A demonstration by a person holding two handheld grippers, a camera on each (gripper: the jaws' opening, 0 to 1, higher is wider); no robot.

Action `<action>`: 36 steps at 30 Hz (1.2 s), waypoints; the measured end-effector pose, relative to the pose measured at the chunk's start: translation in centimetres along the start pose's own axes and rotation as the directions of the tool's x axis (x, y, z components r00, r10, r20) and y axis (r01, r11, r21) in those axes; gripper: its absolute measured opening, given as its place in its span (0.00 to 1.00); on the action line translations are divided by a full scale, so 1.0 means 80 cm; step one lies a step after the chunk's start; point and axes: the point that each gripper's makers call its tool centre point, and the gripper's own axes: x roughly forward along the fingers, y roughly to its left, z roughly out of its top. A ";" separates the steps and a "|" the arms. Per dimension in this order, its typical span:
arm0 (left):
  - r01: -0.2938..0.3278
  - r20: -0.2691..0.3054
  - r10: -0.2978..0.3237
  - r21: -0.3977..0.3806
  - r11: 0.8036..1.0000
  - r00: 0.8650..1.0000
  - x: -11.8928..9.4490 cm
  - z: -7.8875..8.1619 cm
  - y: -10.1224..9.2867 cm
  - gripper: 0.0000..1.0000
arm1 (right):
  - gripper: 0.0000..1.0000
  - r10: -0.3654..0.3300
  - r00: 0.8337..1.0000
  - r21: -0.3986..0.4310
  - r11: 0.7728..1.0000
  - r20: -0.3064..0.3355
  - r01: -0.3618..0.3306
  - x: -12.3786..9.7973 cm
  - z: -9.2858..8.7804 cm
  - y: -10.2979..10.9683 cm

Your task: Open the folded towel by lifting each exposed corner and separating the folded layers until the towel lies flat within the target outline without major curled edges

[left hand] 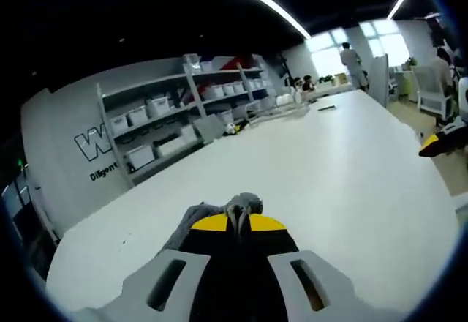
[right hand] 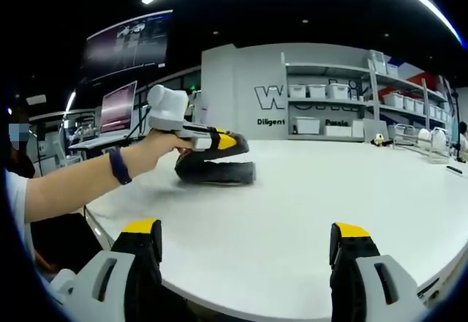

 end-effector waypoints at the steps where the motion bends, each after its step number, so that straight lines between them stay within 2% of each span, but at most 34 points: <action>1: -0.002 0.002 0.002 0.000 1.000 1.000 -0.001 0.001 0.001 0.04 | 0.97 0.000 1.000 0.000 1.000 0.000 0.000 0.000 0.000 0.000; 24: -0.037 0.047 0.038 -0.017 0.999 0.998 -0.026 0.015 0.027 0.05 | 0.97 0.003 1.000 -0.003 1.000 -0.005 -0.003 0.001 -0.001 0.003; 29: -0.046 0.082 0.051 -0.060 0.997 0.995 -0.032 0.019 0.034 0.05 | 0.97 0.002 1.000 -0.003 1.000 -0.004 -0.002 0.000 -0.001 0.003; 36: -0.046 0.170 0.085 -0.222 0.974 0.982 -0.044 0.025 0.049 0.05 | 0.97 0.003 1.000 -0.004 1.000 -0.005 -0.003 0.000 -0.001 0.003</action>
